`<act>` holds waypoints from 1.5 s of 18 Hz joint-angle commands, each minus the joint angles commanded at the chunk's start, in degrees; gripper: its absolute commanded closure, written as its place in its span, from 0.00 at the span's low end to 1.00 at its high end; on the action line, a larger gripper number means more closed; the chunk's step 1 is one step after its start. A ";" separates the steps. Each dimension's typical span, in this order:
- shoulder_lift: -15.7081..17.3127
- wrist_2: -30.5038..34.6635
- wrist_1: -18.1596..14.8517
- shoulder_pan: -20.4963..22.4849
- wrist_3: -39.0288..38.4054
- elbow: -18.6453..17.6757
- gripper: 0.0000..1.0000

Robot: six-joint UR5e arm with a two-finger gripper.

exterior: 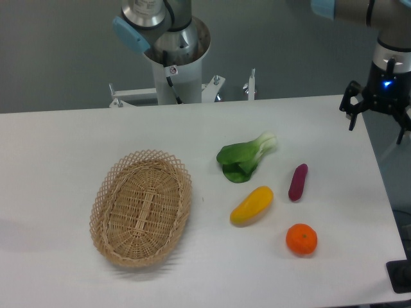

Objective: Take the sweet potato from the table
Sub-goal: 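Move the open gripper over the purple sweet potato and descend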

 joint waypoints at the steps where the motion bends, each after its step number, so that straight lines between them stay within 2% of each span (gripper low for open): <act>1: 0.17 0.00 0.00 0.00 0.00 -0.35 0.00; 5: 0.44 0.00 -0.44 0.00 0.00 -0.97 0.00; 14: 0.70 0.35 0.18 0.09 0.52 -6.94 0.00; 17: -0.17 0.61 0.53 -0.09 0.70 -8.96 0.00; 19: -2.62 1.14 1.14 -0.17 0.61 -9.14 0.00; 21: -4.47 1.32 3.42 -0.35 0.27 -9.49 0.00; 23: -5.71 1.23 6.31 -0.70 -0.26 -11.76 0.00; 26: -6.41 1.32 15.18 -1.67 -0.61 -17.04 0.00; 27: -6.68 1.32 16.86 -1.93 -1.75 -18.27 0.00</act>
